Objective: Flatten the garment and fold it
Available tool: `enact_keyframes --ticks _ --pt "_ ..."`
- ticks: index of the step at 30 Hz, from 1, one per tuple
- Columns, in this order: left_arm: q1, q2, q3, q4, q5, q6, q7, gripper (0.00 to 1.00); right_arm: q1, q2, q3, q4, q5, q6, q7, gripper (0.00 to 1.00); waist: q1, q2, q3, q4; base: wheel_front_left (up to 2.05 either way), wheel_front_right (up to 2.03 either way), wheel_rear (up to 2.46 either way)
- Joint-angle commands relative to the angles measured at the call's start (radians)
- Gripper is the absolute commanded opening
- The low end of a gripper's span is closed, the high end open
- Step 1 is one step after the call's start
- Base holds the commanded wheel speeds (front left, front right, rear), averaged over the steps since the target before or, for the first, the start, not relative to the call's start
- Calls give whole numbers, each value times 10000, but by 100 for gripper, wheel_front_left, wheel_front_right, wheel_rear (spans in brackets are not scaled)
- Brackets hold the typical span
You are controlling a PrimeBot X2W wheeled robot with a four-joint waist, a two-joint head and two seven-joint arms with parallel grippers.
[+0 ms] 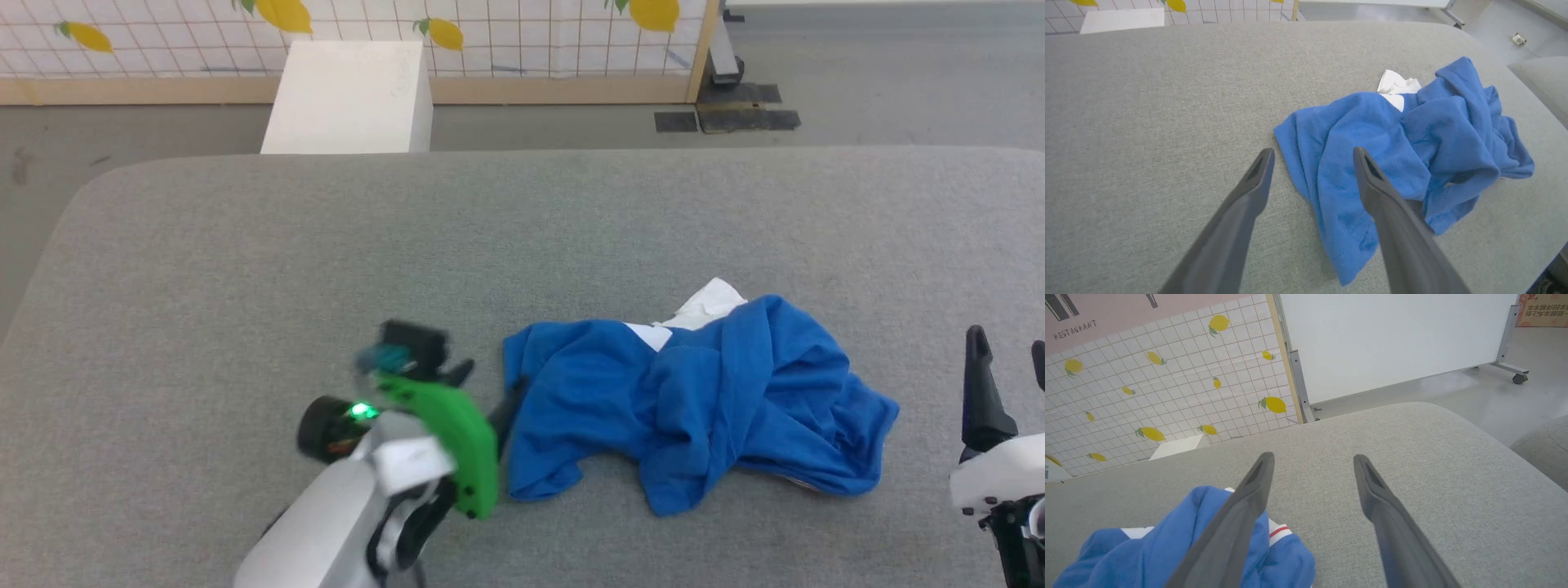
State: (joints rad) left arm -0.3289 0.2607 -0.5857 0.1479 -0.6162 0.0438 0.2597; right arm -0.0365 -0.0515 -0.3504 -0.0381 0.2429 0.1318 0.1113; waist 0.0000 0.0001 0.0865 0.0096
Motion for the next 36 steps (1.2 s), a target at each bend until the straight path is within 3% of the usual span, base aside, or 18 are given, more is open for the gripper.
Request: enact_keyframes --ticks 1,4,8,12,16,17,19,20,28,36 --pt "-443 -50 -250 277 17 -7 804 100 -143 11 50 40 0 -11 -41 100 0 -1 157 -126 0 0 0" --pt "-1283 -149 -870 776 93 41 2732 100 -249 11 108 101 33 -11 -55 100 0 -1 342 -260 0 0 0" --pt "-2103 -194 -1480 1224 285 6 4427 100 -353 11 118 114 47 -11 -65 100 0 -1 625 -460 0 0 0" --pt "-2479 -235 -2035 1617 346 -162 5702 100 -411 12 85 140 91 -11 -109 100 0 -1 901 -634 0 0 0" --pt "-2496 -240 -2321 1991 312 -286 6230 100 -497 12 83 231 149 -11 -201 100 0 -1 1129 -754 0 0 0" --pt "-2447 -266 -2330 2072 249 -304 6251 67 -509 12 77 265 166 -11 -221 100 0 -1 1161 -765 0 0 0" --pt "-2356 -304 -2308 2171 131 -336 6216 13 -523 12 61 301 181 -11 -263 100 0 -1 1203 -761 0 0 0" --pt "-2300 -343 -2257 2200 29 -357 6145 0 -522 12 35 328 184 -11 -292 100 0 -1 1212 -736 0 0 0" --pt "-2056 -472 -778 1823 -889 95 4577 0 -465 12 -14 561 52 -11 -357 100 0 -1 824 -268 0 0 0" --pt "-1399 315 1481 566 -1617 1243 2985 0 -359 12 123 590 -76 -11 -229 100 0 -1 311 425 0 0 0"
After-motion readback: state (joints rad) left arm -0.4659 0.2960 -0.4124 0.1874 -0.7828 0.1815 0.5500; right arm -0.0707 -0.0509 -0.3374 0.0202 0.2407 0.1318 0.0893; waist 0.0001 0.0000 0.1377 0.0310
